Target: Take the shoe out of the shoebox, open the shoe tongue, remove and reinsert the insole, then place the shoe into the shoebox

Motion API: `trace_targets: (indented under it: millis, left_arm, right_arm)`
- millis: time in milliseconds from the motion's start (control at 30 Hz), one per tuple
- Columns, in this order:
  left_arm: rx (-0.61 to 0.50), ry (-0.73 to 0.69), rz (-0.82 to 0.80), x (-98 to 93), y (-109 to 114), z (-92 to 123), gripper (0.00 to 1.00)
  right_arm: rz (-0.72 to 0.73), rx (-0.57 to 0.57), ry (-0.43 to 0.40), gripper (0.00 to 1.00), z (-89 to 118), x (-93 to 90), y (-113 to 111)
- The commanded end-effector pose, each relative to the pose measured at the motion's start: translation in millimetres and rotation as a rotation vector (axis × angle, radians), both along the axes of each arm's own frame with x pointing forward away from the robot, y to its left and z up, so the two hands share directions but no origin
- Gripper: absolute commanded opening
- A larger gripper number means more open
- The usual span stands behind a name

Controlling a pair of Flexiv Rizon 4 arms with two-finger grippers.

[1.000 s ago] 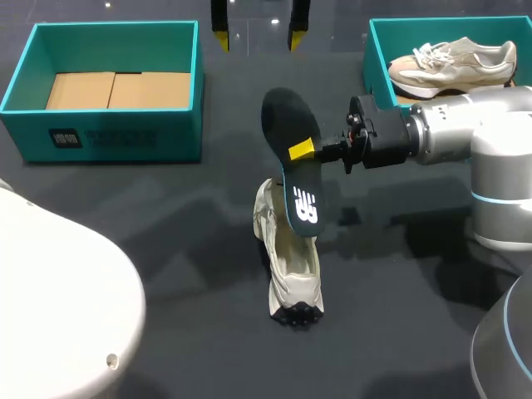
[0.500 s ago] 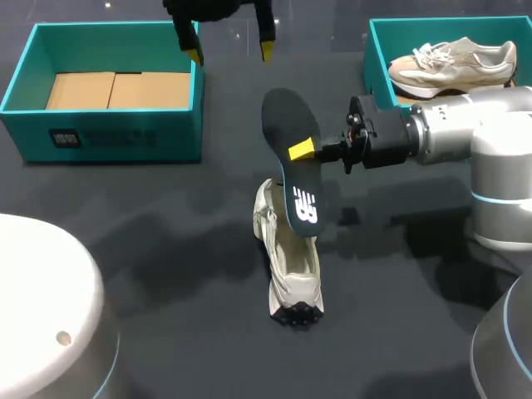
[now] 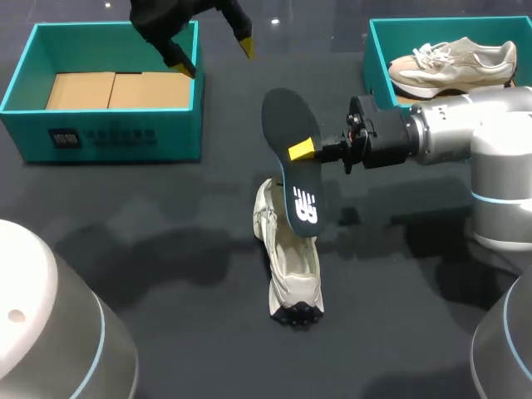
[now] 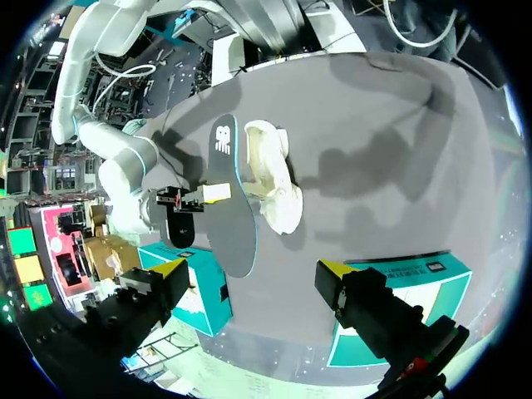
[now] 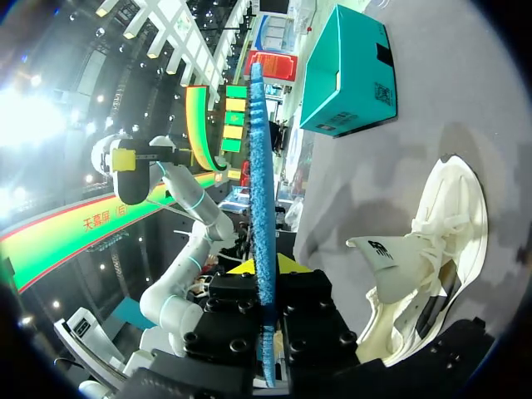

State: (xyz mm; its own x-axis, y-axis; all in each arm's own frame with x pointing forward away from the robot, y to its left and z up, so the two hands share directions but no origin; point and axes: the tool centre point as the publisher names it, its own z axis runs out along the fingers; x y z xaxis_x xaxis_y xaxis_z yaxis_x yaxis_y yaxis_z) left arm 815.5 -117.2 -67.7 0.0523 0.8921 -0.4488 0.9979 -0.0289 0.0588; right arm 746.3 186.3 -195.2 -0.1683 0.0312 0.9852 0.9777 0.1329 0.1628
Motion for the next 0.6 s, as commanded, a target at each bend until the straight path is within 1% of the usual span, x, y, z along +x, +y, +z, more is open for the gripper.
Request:
trace_targets:
  millis: [33, 167, 267, 333, 367, 600]
  left_arm:
    - [-0.229, 0.002, 0.01, -15.4, 6.6, -17.0, 1.0]
    - [-0.327, -0.006, 0.044, -20.4, 19.7, -25.2, 1.0]
    - [-0.425, 0.023, 0.046, -20.6, 27.0, -27.8, 1.0]
    - [-0.491, 0.027, -0.007, -23.9, 34.8, -25.8, 1.0]
    - [-0.495, 0.019, -0.007, -23.7, 38.9, -23.3, 1.0]
    - [-0.495, 0.019, -0.007, -23.7, 38.9, -23.3, 1.0]
  right_arm:
    - [-0.001, -0.003, 0.001, 0.0, 0.0, -0.9, 0.6]
    - [-0.001, -0.003, 0.001, 0.0, 0.0, -0.9, 0.6]
    - [-0.001, -0.003, 0.001, 0.0, 0.0, -0.9, 0.6]
    - [-0.001, -0.003, 0.001, 0.0, 0.0, -0.9, 0.6]
    - [-0.001, -0.003, 0.001, 0.0, 0.0, -0.9, 0.6]
    - [-0.001, -0.003, 0.001, 0.0, 0.0, -0.9, 0.6]
